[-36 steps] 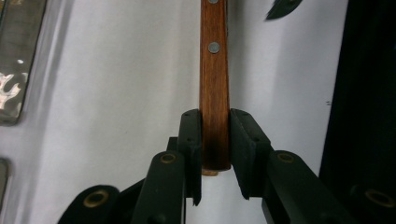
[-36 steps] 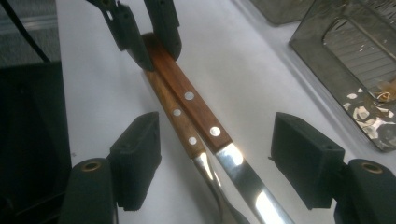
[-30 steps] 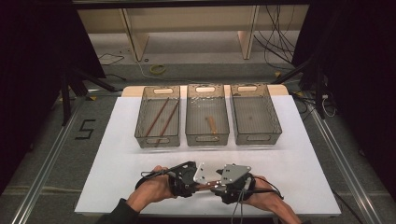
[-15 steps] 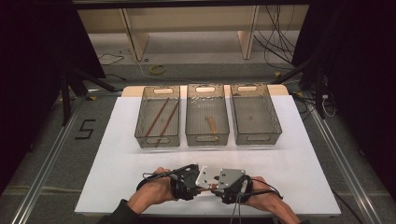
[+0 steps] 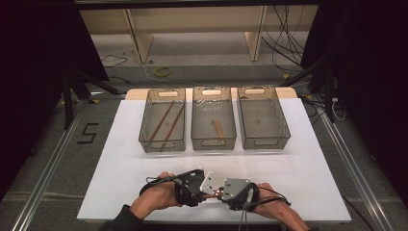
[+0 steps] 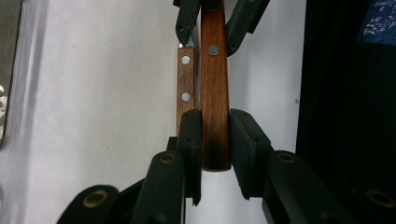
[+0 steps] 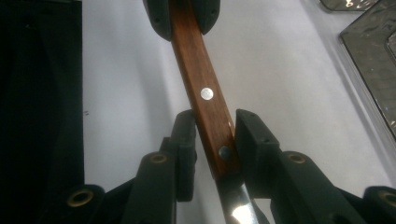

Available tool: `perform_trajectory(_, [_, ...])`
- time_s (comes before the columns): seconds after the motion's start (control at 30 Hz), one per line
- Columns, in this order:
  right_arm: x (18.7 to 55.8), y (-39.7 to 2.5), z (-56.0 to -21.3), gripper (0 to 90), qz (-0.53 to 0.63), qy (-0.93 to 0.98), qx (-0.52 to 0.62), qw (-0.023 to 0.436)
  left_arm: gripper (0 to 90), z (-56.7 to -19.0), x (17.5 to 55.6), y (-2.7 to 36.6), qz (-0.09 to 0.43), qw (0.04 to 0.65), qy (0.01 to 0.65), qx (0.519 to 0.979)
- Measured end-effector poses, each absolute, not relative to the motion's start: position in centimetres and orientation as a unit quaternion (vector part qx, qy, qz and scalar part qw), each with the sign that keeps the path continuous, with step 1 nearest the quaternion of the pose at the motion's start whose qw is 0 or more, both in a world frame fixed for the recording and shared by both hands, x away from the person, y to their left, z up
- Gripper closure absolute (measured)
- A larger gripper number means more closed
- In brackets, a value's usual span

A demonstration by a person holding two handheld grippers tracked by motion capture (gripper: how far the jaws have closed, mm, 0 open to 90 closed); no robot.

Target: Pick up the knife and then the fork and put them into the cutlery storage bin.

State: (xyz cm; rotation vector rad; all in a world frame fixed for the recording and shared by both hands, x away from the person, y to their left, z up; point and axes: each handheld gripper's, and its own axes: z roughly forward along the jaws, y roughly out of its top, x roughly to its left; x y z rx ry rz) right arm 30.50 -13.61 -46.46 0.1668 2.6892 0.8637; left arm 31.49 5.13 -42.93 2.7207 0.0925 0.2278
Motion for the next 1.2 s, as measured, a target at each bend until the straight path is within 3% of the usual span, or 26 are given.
perform_trajectory(0.4, [30.2,-13.6,-46.4,77.8,0.303,0.941,0.041,0.142,68.4,-42.4,32.1,6.0,0.083,0.242,0.048,0.965])
perform_trajectory(0.47, [30.2,-13.8,-46.3,77.8,0.304,0.941,0.049,0.138,64.1,-42.3,32.3,6.1,0.090,0.245,0.060,0.964])
perform_trajectory(0.57, [30.3,-13.9,-46.1,77.8,0.308,0.940,0.058,0.137,50.6,-42.1,32.6,6.5,0.095,0.262,0.081,0.957])
perform_trajectory(0.8, [30.6,-14.4,-46.0,77.8,0.307,0.938,0.067,0.144,33.7,-41.4,33.3,8.0,0.096,0.318,0.139,0.933])
perform_trajectory(1.2, [32.9,-17.2,-44.5,77.8,0.336,0.915,0.144,0.170,23.4,-42.6,34.4,11.6,0.086,0.411,0.238,0.876])
